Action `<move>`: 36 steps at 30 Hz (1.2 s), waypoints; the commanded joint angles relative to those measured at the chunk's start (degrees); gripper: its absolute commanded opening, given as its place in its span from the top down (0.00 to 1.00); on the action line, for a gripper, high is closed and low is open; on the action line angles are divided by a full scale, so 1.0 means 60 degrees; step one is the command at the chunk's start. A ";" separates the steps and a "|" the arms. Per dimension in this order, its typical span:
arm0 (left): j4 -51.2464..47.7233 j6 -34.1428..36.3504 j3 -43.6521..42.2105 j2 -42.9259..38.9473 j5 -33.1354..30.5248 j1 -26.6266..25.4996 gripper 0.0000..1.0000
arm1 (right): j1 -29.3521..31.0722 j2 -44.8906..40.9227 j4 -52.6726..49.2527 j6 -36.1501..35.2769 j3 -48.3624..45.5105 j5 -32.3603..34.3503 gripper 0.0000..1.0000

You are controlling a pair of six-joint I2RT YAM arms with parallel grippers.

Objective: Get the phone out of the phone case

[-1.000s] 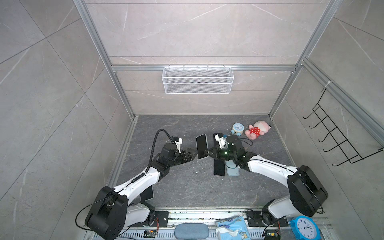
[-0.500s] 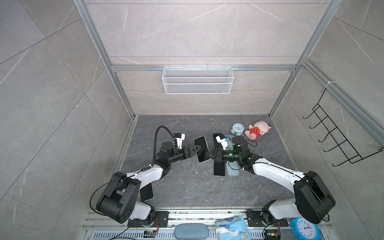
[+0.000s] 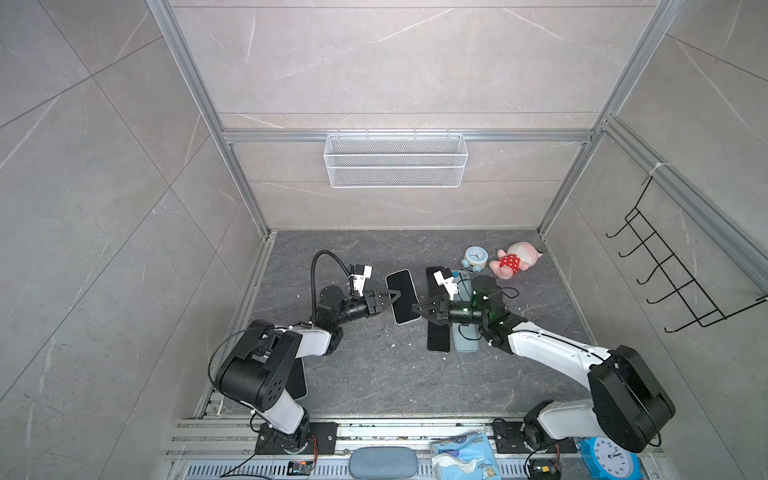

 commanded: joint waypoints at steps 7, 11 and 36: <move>0.0809 -0.0171 0.0409 0.0069 0.0541 0.0150 0.68 | -0.0012 -0.0312 0.0997 -0.0135 -0.0276 -0.0718 1.00; 0.0771 -0.0229 0.0516 0.0068 0.0696 0.0162 0.80 | -0.0022 -0.0287 0.1037 -0.0208 -0.0377 -0.0830 1.00; -0.3514 -0.0684 0.1026 -0.4495 -1.0416 -0.2601 1.00 | 0.2028 -0.1828 0.4547 0.1384 -0.1905 0.4707 0.03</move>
